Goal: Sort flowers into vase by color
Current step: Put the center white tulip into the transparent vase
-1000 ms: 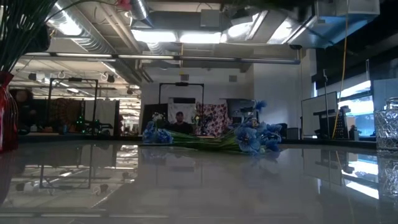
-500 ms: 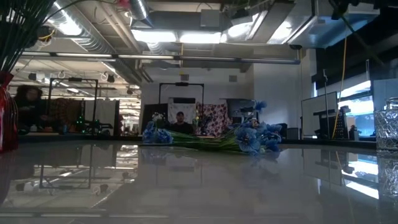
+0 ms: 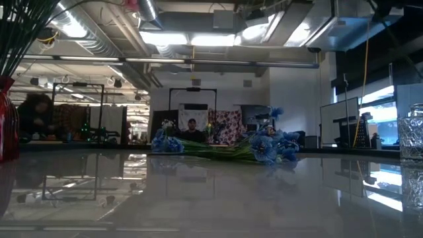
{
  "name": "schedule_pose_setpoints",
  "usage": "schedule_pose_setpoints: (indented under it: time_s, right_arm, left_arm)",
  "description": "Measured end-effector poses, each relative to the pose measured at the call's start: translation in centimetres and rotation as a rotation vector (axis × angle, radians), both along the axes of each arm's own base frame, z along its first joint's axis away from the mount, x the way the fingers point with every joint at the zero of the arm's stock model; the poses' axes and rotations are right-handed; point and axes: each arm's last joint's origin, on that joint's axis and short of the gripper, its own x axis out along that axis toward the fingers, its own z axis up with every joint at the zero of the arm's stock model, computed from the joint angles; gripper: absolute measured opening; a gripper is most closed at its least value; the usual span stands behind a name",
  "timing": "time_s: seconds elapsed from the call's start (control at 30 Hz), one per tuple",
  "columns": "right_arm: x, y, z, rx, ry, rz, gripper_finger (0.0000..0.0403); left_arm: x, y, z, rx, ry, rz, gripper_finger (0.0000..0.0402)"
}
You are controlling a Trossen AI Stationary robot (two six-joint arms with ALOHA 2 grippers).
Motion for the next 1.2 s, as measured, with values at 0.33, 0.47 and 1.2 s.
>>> schedule_pose_setpoints:
  time_s: [0.33, 0.47, 1.2]
  right_arm:
    - [1.2, -0.5, -2.2, -0.01, 0.012, 0.035, 0.0003]
    - [1.1, -0.6, -2.1, -0.045, 0.0, 0.003, 0.0002]
    - [1.1, -0.6, -2.0, -0.018, -0.025, -0.02, 0.0001]
  left_arm:
    - [-1.9, 3.6, 0.9, -0.066, -0.053, 0.014, 0.0157]
    - [-2.5, 4.8, 1.1, -0.053, -0.063, 0.038, 0.0157]
    - [-3.8, 7.4, -4.4, -0.126, -0.081, 0.053, 0.0157]
